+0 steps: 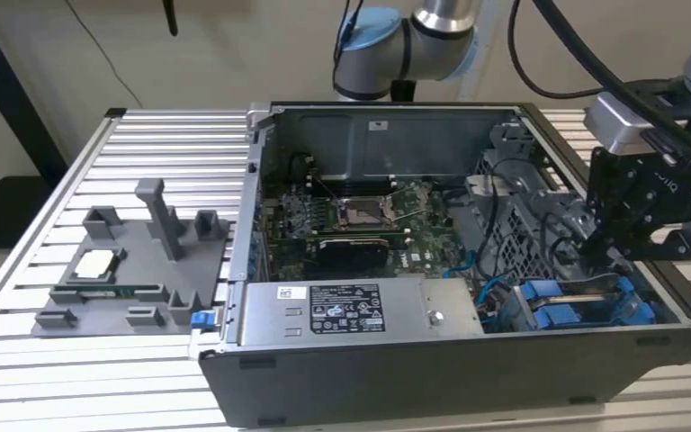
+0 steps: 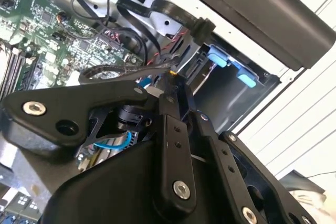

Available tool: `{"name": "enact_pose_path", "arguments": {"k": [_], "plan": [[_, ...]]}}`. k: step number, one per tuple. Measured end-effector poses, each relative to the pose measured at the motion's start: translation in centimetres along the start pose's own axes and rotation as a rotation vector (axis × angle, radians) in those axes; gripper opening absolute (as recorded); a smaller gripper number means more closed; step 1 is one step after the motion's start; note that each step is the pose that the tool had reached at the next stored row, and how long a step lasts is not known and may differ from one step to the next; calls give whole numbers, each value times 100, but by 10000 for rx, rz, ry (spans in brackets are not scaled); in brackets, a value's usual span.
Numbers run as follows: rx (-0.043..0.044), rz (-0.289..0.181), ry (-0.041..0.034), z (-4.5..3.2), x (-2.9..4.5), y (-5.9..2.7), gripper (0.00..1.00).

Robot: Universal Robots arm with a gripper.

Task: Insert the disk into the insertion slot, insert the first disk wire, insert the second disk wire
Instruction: 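Insert the first disk wire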

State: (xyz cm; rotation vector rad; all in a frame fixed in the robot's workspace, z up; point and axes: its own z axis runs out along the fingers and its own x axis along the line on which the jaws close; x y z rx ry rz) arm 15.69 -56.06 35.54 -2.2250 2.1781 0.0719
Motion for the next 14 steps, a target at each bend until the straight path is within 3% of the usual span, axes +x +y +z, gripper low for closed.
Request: {"name": "enact_pose_path", "arguments": {"k": [7,14], "plan": [[-79,5,37,18,34,-75,19],[-108,9,151,36,49,-111,19]]}}
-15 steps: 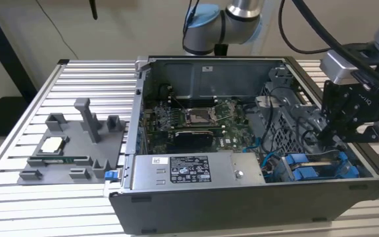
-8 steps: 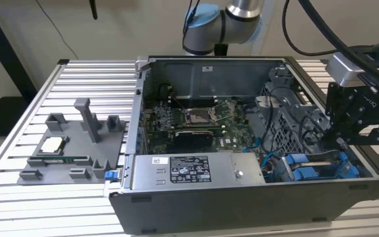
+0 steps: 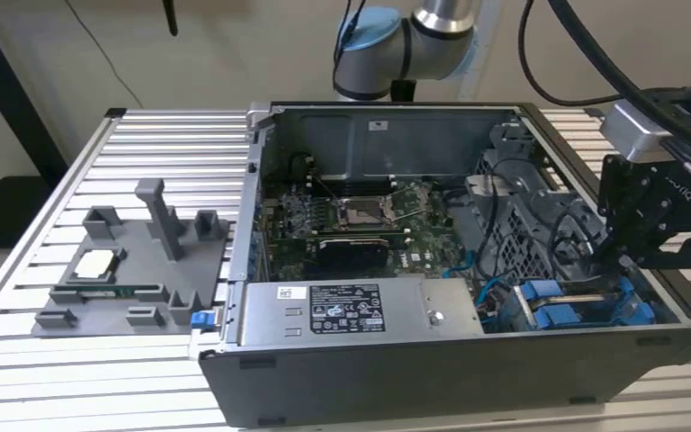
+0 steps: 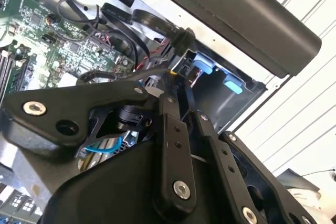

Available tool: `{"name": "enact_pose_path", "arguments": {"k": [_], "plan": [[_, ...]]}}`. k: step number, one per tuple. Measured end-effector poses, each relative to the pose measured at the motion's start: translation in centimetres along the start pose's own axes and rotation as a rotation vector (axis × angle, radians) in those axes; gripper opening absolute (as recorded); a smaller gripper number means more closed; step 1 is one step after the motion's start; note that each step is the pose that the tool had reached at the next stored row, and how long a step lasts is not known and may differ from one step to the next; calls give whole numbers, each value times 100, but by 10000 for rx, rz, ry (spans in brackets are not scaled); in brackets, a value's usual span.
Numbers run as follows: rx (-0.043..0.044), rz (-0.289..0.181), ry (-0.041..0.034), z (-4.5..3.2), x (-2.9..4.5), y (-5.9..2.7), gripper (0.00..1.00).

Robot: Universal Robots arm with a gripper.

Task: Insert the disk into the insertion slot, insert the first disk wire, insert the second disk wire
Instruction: 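Insert the first disk wire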

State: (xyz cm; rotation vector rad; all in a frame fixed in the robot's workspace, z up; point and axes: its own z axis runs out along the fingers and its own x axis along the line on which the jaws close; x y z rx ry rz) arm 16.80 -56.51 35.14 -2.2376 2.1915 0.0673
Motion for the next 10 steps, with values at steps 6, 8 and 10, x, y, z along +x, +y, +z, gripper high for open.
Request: {"name": "enact_pose_path", "arguments": {"k": [6,8,10], "plan": [[-16,3,130,11,3,-31,19],[-18,5,188,15,4,-35,19],[-19,6,243,19,4,-42,19]]}}
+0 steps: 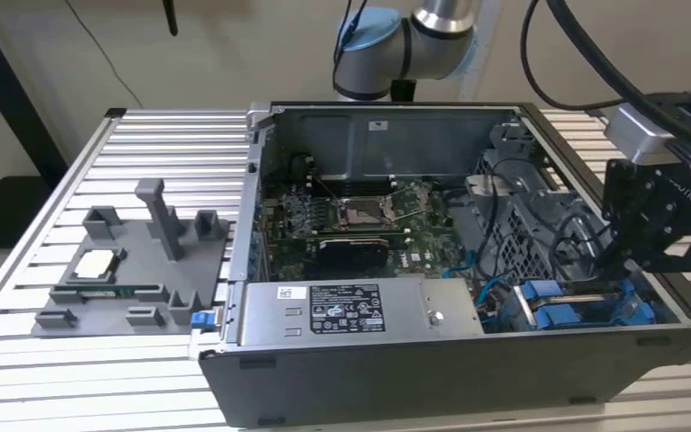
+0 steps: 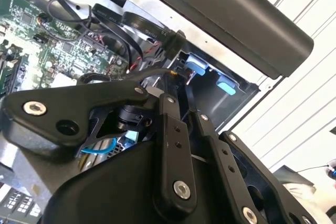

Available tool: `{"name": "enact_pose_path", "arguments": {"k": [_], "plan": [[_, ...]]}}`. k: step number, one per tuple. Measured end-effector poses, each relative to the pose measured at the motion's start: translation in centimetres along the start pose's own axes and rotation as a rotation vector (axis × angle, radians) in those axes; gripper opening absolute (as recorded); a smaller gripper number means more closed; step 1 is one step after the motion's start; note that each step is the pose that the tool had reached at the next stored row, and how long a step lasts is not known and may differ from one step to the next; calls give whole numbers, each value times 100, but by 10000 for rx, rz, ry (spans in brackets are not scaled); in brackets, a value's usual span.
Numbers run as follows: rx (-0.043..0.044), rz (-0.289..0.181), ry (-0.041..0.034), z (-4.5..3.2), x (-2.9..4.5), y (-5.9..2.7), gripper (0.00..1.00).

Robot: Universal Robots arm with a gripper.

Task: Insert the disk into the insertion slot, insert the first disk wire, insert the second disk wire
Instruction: 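Insert the first disk wire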

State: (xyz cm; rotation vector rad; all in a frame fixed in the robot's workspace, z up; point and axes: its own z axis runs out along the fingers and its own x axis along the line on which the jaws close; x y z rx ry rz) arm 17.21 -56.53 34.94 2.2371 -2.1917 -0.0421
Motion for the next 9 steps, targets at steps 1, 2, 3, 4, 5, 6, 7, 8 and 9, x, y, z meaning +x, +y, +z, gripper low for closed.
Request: {"name": "enact_pose_path", "arguments": {"k": [1,2,3,4,5,6,7,8,9], "plan": [[-1,0,22,1,0,-6,19],[-2,1,46,2,0,-10,19],[-3,3,72,5,0,-10,19],[-3,4,100,9,1,-10,19],[-4,4,128,12,1,-12,19],[-5,5,155,14,1,-12,19],[-7,4,176,17,0,-18,19],[-10,5,189,17,1,-28,19],[-9,6,201,19,1,-36,19]]}}
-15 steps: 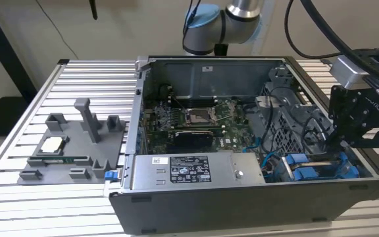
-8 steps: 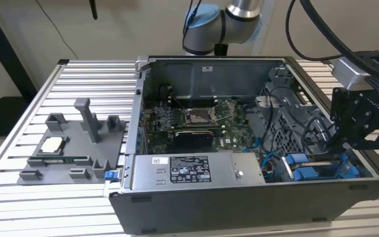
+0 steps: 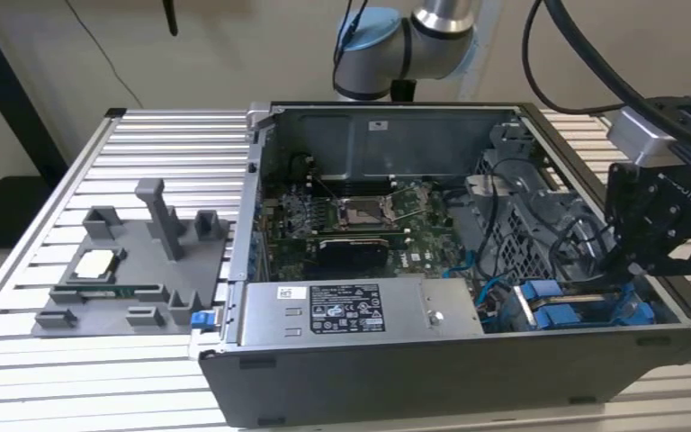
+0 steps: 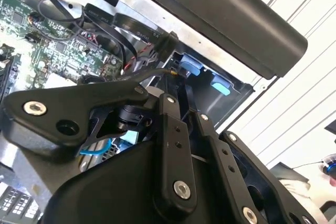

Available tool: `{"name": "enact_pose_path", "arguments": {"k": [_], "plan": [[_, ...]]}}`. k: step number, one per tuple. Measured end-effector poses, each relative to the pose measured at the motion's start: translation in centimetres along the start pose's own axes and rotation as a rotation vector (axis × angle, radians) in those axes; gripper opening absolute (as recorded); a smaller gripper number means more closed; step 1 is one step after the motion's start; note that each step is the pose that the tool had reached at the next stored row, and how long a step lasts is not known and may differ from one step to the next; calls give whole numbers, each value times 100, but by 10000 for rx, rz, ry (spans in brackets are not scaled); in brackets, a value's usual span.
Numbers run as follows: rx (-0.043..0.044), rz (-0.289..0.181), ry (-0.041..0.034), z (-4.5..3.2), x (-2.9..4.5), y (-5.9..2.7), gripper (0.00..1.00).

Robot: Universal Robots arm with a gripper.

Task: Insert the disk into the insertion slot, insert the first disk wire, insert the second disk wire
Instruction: 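Insert the first disk wire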

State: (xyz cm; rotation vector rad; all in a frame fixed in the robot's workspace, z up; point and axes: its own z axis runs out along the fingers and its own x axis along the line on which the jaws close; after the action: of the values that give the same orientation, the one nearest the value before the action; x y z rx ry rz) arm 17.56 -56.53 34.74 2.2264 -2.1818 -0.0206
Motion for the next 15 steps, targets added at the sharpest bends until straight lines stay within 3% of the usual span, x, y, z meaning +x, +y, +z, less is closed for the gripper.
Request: {"name": "enact_pose_path", "arguments": {"k": [7,15], "plan": [[-5,2,108,14,1,-26,19],[-5,2,119,29,8,-27,19]]}}
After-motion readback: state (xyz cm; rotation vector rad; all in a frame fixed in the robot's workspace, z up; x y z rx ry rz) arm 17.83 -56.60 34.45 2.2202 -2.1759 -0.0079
